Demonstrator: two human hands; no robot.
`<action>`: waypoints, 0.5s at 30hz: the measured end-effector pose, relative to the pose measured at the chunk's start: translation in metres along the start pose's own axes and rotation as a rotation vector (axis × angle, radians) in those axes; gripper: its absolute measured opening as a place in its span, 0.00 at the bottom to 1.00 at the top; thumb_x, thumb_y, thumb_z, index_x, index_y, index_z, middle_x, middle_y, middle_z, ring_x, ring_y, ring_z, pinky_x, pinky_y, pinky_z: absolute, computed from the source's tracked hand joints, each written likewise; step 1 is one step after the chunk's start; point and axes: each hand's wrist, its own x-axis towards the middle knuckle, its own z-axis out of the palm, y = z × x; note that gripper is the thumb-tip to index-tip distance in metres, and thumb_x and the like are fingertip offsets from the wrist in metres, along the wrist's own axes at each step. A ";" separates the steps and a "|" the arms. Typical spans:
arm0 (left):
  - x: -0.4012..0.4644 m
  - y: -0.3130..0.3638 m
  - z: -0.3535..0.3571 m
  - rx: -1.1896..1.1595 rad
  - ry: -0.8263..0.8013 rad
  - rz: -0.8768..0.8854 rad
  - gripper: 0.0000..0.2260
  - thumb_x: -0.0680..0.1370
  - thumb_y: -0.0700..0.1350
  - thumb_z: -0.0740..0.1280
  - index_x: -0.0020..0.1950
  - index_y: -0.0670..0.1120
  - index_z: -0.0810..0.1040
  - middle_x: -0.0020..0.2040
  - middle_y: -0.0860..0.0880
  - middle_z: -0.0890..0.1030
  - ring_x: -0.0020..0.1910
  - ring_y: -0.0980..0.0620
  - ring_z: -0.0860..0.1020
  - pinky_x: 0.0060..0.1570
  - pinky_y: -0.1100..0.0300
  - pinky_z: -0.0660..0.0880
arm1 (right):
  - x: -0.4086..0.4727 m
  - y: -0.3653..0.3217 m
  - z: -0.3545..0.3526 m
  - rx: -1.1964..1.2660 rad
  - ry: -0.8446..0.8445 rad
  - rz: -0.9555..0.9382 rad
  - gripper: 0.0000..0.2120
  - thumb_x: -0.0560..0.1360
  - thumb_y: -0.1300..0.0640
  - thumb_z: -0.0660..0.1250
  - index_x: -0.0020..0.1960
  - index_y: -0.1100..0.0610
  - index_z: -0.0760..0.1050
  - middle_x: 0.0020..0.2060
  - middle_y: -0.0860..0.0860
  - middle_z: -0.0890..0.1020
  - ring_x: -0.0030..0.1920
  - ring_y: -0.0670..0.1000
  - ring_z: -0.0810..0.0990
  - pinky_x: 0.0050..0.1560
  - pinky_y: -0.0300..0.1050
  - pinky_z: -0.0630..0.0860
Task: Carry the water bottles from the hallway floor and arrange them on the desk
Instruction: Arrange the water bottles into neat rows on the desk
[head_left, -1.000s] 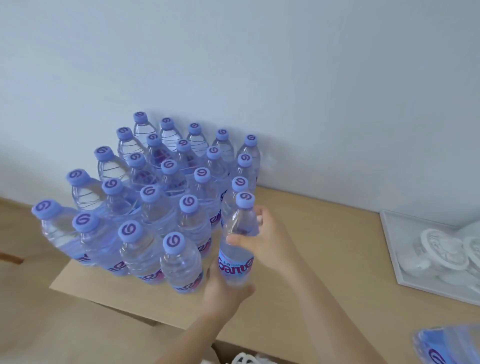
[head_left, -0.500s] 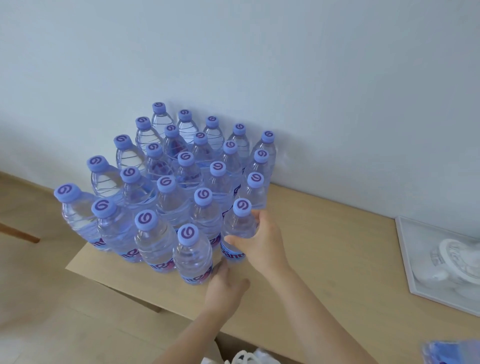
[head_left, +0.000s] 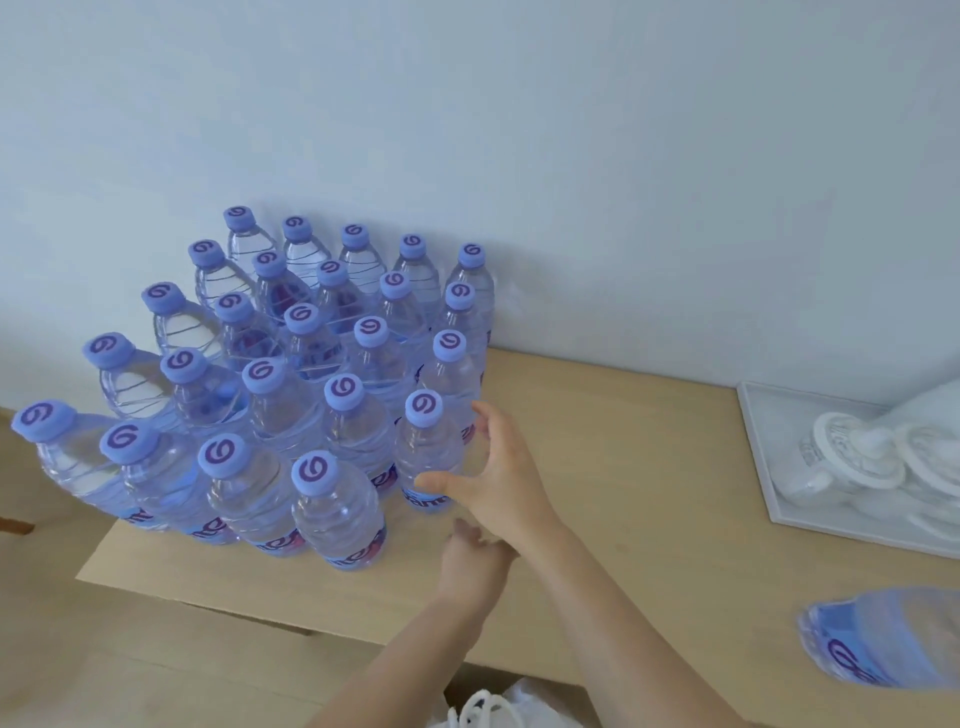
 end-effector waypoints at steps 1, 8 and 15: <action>-0.004 0.002 0.009 0.029 -0.056 0.049 0.26 0.65 0.48 0.65 0.62 0.43 0.70 0.58 0.45 0.77 0.51 0.53 0.77 0.41 0.65 0.72 | -0.004 0.005 -0.007 0.012 0.018 0.024 0.46 0.58 0.35 0.75 0.71 0.47 0.60 0.62 0.38 0.66 0.64 0.40 0.65 0.62 0.37 0.64; -0.012 0.010 0.082 0.316 -0.409 0.139 0.25 0.72 0.42 0.68 0.68 0.40 0.68 0.63 0.45 0.75 0.60 0.47 0.75 0.60 0.50 0.74 | -0.064 0.046 -0.093 0.005 0.463 0.123 0.22 0.68 0.47 0.74 0.58 0.53 0.73 0.51 0.42 0.76 0.54 0.40 0.74 0.57 0.36 0.70; -0.045 0.015 0.179 0.559 -0.720 0.335 0.30 0.71 0.40 0.73 0.71 0.41 0.67 0.65 0.46 0.74 0.62 0.48 0.73 0.61 0.53 0.71 | -0.157 0.068 -0.170 -0.117 1.044 0.157 0.10 0.70 0.55 0.73 0.49 0.52 0.76 0.43 0.41 0.77 0.46 0.40 0.74 0.47 0.29 0.68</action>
